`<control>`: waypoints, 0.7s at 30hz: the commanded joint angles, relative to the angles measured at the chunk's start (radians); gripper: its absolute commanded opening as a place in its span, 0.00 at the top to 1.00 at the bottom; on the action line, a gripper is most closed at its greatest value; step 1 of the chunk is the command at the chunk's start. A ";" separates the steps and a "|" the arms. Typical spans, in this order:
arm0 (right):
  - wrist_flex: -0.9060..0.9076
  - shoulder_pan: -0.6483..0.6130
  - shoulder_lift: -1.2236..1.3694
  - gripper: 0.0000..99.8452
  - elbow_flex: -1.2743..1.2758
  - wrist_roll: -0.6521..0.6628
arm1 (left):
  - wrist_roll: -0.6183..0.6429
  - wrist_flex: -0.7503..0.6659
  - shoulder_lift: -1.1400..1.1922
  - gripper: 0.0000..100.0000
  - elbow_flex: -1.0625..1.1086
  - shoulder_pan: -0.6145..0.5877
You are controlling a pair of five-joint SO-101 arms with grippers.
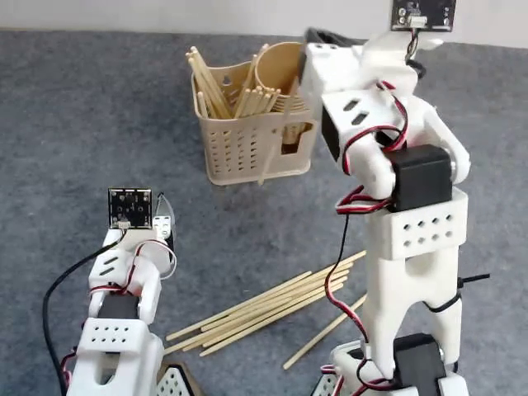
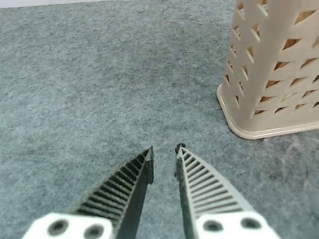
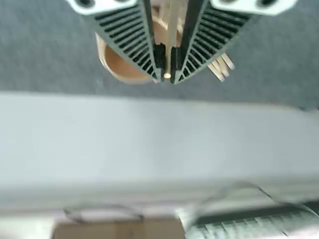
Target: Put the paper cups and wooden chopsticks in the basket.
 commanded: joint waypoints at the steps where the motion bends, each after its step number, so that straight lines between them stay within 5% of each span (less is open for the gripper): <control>1: -0.125 -0.031 -0.035 0.99 -0.045 0.017 | 0.005 -0.003 -0.019 0.91 -0.002 -0.007; 12: -0.446 -0.074 -0.018 0.99 -0.042 0.017 | 0.005 -0.003 -0.019 0.91 -0.002 -0.007; 21: -0.492 -0.076 0.127 0.99 -0.044 0.017 | 0.005 -0.003 -0.019 0.91 -0.002 -0.007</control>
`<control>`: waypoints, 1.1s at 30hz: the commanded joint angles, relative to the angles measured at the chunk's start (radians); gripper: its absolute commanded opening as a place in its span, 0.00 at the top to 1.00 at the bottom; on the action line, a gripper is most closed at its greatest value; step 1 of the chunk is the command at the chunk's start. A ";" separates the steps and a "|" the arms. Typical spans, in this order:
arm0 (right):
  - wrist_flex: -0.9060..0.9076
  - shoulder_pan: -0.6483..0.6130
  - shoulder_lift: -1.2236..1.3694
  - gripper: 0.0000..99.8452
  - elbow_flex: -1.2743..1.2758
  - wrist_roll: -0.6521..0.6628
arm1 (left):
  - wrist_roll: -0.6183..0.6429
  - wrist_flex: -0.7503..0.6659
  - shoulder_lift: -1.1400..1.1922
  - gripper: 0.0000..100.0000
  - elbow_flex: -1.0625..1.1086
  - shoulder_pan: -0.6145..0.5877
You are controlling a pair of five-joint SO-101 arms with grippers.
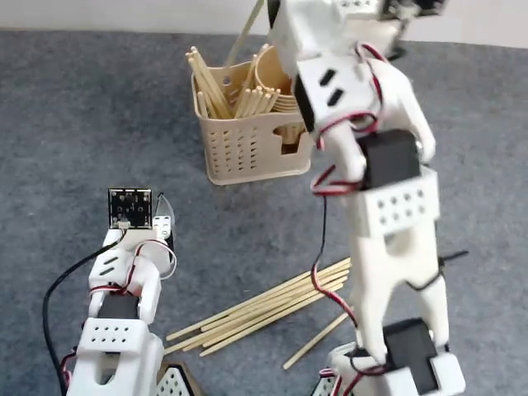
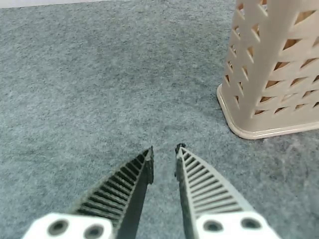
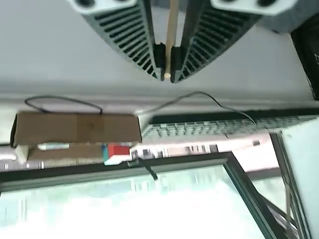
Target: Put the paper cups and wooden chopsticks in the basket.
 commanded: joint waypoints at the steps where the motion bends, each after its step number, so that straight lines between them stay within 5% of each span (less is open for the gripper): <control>1: -0.019 -0.016 0.024 0.99 -0.042 0.012 | 0.005 -0.003 -0.019 0.91 -0.002 -0.007; 17: 0.228 -0.101 0.170 0.99 -0.042 0.057 | 0.005 -0.003 -0.019 0.91 -0.002 -0.008; 20: 0.274 -0.108 0.185 0.94 -0.042 0.170 | 0.005 -0.003 -0.019 0.91 -0.002 -0.008; 25: 0.331 -0.119 0.166 0.80 -0.047 0.184 | 0.005 -0.003 -0.019 0.91 -0.002 -0.008; 33: 0.332 -0.142 0.110 0.81 -0.044 0.186 | 0.005 -0.003 -0.019 0.91 -0.002 -0.010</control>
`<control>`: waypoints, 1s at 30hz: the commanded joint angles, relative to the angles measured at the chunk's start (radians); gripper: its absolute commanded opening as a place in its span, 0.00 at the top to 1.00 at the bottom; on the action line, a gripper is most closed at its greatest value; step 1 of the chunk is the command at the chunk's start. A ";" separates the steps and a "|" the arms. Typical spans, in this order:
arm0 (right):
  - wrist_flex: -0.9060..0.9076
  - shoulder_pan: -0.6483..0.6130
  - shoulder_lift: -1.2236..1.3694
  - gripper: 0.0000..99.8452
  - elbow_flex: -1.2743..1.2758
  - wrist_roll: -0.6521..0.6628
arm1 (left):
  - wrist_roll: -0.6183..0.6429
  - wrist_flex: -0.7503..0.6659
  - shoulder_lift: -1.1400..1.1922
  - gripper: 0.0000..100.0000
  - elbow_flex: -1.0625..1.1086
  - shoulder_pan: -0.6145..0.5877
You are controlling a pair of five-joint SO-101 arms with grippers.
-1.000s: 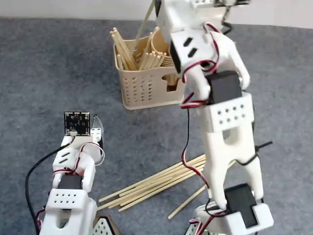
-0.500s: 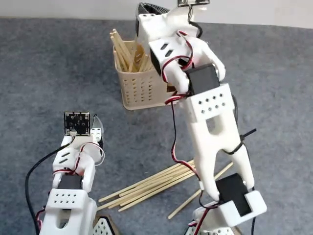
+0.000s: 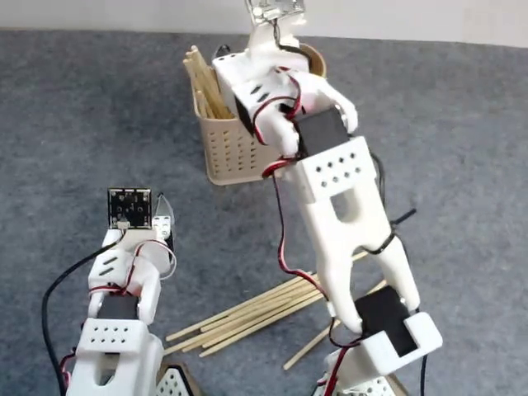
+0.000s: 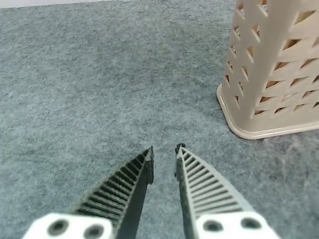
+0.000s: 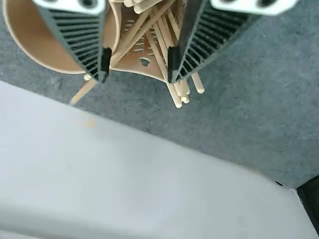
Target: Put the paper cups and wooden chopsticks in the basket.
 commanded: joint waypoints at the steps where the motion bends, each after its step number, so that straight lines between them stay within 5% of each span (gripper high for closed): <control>1: 0.007 -0.013 -0.085 0.81 -0.024 0.011 | 0.005 -0.003 -0.019 0.91 -0.002 -0.012; 12: 0.070 -0.007 -0.093 0.81 -0.031 0.003 | 0.005 -0.003 -0.019 0.91 -0.002 -0.012; 20: 0.090 0.139 -0.099 0.90 -0.031 -0.235 | 0.005 -0.003 -0.019 0.91 -0.002 -0.012; 30: 0.484 0.226 -0.191 0.98 -0.079 -0.247 | 0.005 -0.003 -0.019 0.91 -0.002 -0.012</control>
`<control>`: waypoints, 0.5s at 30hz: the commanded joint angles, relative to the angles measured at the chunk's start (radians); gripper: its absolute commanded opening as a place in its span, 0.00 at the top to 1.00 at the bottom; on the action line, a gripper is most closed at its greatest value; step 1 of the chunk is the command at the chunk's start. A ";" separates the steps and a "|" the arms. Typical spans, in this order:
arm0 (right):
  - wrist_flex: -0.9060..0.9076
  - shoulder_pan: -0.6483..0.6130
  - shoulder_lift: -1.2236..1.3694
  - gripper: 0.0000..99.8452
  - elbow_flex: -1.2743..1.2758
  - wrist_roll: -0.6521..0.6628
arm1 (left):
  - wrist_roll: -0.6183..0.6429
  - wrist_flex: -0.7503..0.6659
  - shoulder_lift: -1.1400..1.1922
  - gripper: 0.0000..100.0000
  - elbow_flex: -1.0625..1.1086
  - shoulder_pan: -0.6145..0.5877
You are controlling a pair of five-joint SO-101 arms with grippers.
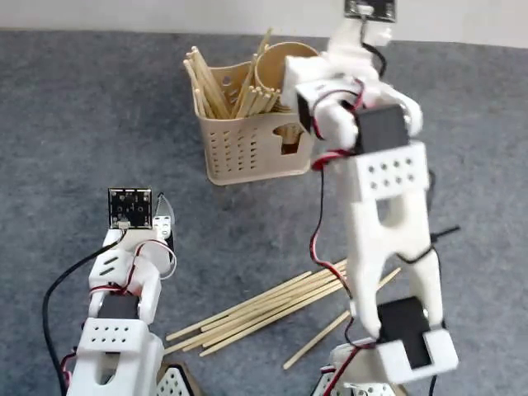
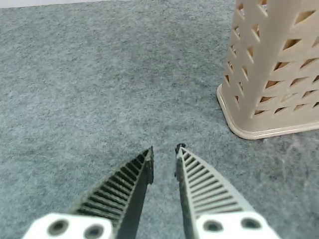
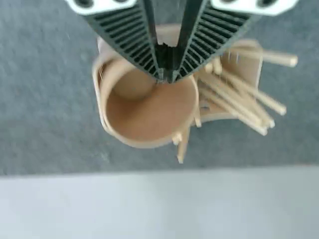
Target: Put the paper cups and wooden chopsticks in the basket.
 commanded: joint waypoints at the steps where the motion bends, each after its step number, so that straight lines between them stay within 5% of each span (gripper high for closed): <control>1: 0.133 0.033 -0.097 0.98 -0.053 -0.008 | 0.005 -0.003 -0.019 0.91 -0.002 -0.012; 15: 0.433 0.225 -0.134 0.98 0.022 -0.015 | 0.005 -0.003 -0.019 0.91 -0.002 -0.012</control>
